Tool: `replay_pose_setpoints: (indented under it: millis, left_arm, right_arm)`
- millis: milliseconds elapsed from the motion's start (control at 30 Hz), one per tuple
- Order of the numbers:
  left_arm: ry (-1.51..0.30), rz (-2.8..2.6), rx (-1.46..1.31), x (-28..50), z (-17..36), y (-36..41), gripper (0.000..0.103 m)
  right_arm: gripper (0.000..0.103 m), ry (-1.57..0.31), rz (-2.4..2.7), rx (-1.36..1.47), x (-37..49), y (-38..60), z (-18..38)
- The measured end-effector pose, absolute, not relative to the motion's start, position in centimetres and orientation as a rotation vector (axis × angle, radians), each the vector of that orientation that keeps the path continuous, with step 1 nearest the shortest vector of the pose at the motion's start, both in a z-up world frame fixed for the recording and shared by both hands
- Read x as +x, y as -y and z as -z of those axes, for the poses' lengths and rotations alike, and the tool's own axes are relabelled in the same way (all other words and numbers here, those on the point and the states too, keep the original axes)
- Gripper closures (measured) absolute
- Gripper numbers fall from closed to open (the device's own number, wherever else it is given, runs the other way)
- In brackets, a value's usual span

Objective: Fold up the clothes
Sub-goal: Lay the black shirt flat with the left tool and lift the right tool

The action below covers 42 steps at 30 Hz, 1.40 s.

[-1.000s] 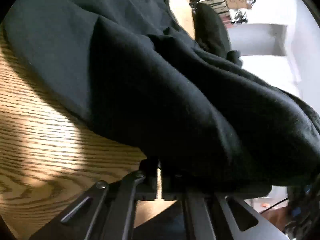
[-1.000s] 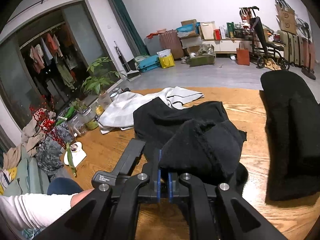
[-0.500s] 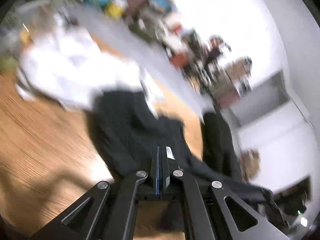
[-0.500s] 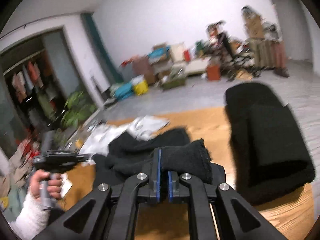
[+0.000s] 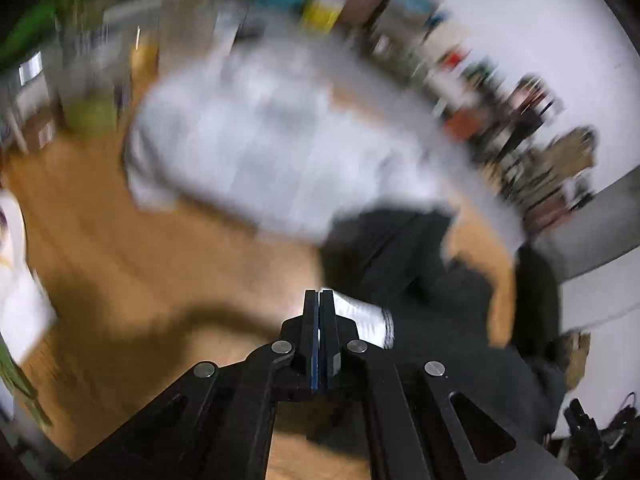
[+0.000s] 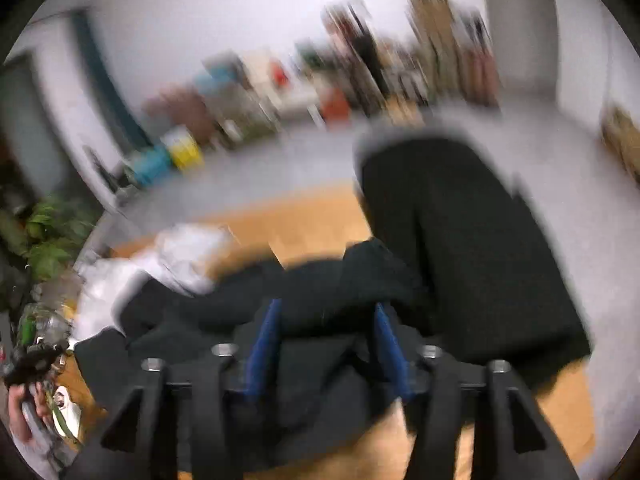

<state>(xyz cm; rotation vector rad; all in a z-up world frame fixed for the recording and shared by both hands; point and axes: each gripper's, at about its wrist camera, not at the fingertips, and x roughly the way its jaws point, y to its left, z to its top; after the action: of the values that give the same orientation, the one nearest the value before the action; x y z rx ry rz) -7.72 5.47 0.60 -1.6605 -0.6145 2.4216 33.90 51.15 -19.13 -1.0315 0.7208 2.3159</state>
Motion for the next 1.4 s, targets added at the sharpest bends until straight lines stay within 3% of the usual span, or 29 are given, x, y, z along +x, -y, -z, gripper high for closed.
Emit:
replay_pose_setpoints:
  millis: [200, 367, 533, 600, 633, 733, 800, 967, 1133, 1333, 1367, 1400]
  left_arm:
    - [0.355, -2.335, -1.756, -6.3, 1.7, -7.2, 0.103]
    - [0.236, -2.187, -1.847, -5.2, 3.7, -9.6, 0.102]
    - [0.186, -2.060, -1.886, -4.6, 5.3, -11.4, 0.102]
    - [0.157, -2.051, -1.876, -4.4, 5.2, -11.8, 0.102]
    - [0.145, -2.041, -1.869, -4.3, 5.1, -12.0, 0.102]
    - [0.134, -1.985, -1.869, -3.8, 4.9, -12.6, 0.102]
    - [0.135, -1.966, -1.876, -3.6, 4.8, -12.8, 0.102]
    - [0.233, -1.967, -1.861, -3.9, 4.1, -12.4, 0.102]
    - [0.178, -1.915, -1.909, -4.0, 5.1, -15.1, 0.102]
    - [0.103, -1.830, -1.867, -3.0, 5.4, -19.0, 0.102]
    - [0.097, -1.824, -1.854, -2.8, 5.2, -19.3, 0.103]
    - [0.093, -1.836, -1.837, -2.5, 4.8, -19.4, 0.103]
  right_arm:
    - [0.033, -0.734, -2.247, -1.246, 33.1, -50.8, 26.7]
    - [0.026, -0.635, -2.127, -1.392, 32.3, -52.1, 30.1]
    - [0.033, -0.601, -2.081, -1.444, 32.4, -53.9, 32.2]
    - [0.055, -0.567, -2.093, -1.469, 31.8, -53.9, 32.7]
    - [0.057, -0.558, -2.103, -1.480, 31.4, -53.8, 32.8]
    - [0.051, -0.533, -2.153, -1.488, 30.4, -53.0, 32.4]
    - [0.035, -0.505, -2.170, -1.475, 30.2, -52.2, 32.2]
    - [0.034, -0.574, -2.151, -1.454, 30.7, -53.1, 32.4]
    - [0.036, -0.642, -2.130, -1.450, 30.2, -54.5, 34.2]
    - [0.044, -0.475, -2.150, -1.460, 29.3, -53.4, 35.1]
    - [0.058, -0.490, -2.154, -1.463, 29.3, -53.4, 35.0]
    - [0.085, -0.516, -2.158, -1.464, 29.3, -53.4, 34.8]
